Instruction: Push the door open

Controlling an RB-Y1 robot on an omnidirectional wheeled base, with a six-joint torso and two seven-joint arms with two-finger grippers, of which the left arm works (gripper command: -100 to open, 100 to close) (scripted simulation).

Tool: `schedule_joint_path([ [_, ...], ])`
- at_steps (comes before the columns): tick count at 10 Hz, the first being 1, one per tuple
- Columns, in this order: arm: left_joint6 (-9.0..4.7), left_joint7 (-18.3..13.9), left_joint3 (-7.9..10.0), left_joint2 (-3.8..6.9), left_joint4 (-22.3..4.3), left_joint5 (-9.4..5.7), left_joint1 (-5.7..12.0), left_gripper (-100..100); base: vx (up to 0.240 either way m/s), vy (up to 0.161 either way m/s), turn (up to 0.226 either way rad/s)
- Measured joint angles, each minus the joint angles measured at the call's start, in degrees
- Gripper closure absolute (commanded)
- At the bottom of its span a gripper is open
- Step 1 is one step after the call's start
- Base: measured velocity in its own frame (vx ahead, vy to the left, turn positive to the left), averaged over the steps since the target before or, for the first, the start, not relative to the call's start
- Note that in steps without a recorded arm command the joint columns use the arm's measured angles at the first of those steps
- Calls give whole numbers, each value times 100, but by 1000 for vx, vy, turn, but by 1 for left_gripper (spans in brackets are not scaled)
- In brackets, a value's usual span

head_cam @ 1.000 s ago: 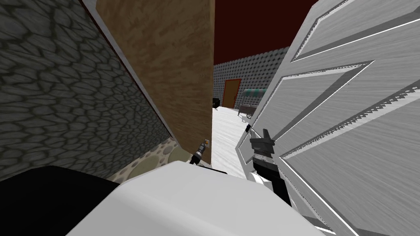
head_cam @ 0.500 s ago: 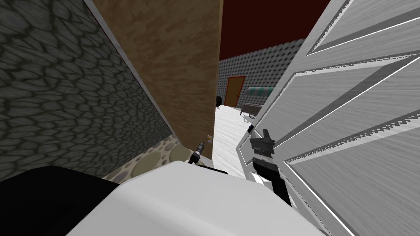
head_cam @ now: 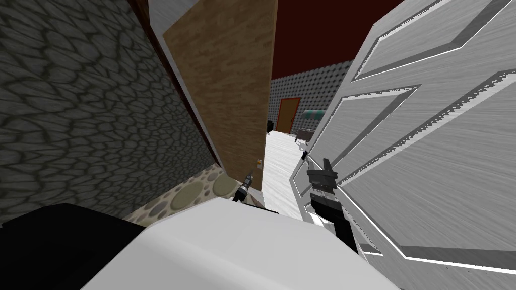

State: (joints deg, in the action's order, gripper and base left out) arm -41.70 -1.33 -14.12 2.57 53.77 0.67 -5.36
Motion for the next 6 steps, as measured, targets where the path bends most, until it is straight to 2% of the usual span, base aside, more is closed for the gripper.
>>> schedule_joint_path([
  [2,-9,1,10,19,-19,-4,1,-100,125,-28,-29],
  [6,-55,23,62,54,-92,-18,52,-100,206,-47,-20],
])
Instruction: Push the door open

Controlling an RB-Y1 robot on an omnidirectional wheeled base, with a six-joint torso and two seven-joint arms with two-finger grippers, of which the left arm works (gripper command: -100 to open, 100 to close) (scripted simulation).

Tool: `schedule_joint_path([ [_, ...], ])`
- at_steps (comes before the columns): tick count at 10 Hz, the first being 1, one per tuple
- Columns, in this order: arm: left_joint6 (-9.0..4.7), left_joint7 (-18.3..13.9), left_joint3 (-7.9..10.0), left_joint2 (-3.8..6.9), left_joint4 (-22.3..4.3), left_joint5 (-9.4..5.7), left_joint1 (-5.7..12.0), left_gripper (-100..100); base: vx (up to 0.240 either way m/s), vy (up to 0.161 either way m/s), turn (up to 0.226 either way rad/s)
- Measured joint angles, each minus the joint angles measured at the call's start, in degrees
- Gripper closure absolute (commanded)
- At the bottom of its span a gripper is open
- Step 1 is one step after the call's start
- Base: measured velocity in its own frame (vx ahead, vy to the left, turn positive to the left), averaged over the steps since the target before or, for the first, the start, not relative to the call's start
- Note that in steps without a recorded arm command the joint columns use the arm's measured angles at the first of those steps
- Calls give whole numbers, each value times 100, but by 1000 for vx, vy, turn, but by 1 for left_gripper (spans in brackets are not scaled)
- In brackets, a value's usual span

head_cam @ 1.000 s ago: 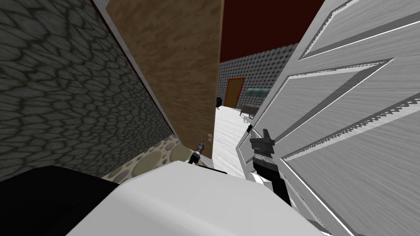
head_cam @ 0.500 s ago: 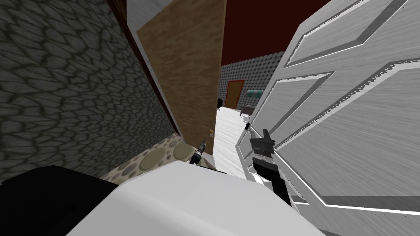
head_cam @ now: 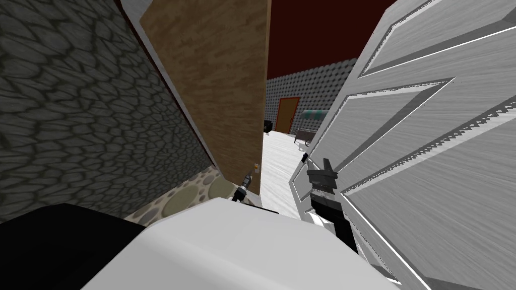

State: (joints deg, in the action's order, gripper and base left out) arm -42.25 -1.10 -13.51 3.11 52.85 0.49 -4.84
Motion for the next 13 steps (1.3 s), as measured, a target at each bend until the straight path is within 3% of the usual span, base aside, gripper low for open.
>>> schedule_joint_path([
  [5,-78,35,77,-93,-122,-21,69,-100,168,-44,-16],
  [6,-87,36,78,-96,-124,-21,64,100,-16,6,-14],
  [11,-64,38,70,-96,-132,-17,66,100,-11,5,-4],
  [13,-40,74,24,-83,-128,-58,36,100,132,-36,110],
])
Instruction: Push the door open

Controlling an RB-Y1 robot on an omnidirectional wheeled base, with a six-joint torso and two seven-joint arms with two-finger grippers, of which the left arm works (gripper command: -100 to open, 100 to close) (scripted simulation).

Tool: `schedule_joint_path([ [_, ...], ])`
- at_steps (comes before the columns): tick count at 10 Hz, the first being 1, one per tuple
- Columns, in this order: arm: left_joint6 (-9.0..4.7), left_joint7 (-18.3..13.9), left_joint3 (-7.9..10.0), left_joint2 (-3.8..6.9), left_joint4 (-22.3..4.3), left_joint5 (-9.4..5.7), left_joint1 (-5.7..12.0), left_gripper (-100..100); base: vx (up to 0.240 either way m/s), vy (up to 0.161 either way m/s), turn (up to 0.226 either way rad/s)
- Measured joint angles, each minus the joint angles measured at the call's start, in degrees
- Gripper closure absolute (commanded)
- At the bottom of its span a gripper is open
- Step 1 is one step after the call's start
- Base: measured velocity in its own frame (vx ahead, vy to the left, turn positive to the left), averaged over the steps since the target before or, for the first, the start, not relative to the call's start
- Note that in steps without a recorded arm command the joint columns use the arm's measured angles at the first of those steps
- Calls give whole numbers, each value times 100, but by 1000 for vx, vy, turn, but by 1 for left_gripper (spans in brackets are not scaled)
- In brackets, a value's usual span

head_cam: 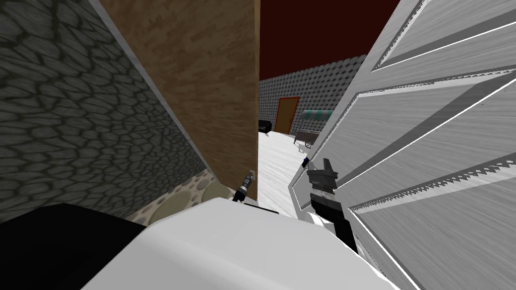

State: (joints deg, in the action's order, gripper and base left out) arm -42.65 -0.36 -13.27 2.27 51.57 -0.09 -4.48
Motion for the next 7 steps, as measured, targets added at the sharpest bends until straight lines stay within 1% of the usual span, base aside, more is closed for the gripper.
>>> schedule_joint_path([
  [1,14,49,-43,16,-17,-46,-24,100,164,-38,69],
  [3,-20,153,-99,38,-71,-153,27,100,173,-28,87],
  [4,-31,205,-144,68,-23,-211,-5,100,211,-26,171],
  [6,-38,325,-165,141,-28,-375,37,100,203,-33,218],
  [7,-78,398,-168,168,-92,-469,84,-100,-58,-18,99],
])
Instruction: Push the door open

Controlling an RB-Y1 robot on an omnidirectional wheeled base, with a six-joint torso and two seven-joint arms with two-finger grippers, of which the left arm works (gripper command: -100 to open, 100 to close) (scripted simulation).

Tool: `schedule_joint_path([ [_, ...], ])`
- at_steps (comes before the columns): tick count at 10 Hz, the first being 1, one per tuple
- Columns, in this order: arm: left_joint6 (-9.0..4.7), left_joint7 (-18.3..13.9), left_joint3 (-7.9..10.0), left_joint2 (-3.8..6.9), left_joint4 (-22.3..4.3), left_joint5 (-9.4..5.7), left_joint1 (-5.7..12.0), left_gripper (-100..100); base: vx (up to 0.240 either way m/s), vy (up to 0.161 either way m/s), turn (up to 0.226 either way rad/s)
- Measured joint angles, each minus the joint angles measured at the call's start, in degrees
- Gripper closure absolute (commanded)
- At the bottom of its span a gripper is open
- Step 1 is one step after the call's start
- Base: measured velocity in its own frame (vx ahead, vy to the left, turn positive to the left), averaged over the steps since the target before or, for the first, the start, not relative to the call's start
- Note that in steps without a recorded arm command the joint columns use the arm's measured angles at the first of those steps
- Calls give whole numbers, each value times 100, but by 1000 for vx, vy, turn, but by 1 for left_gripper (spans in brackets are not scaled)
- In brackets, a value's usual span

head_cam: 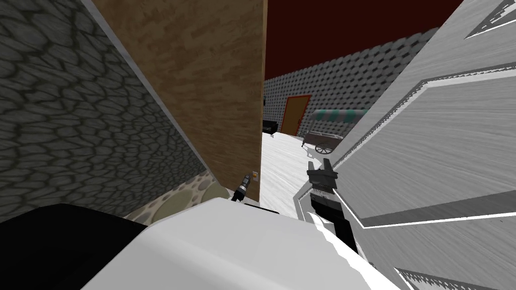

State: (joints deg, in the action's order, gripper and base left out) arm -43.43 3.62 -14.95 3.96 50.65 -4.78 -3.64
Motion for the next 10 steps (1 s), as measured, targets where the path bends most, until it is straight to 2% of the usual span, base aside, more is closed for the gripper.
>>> schedule_joint_path([
  [4,70,-1,-3,-39,117,-43,-60,-100,-227,-38,51],
  [7,146,2,-10,-163,251,-79,-133,-100,-185,-59,32],
  [10,123,11,12,-124,217,-85,-122,-100,166,-31,-24],
])
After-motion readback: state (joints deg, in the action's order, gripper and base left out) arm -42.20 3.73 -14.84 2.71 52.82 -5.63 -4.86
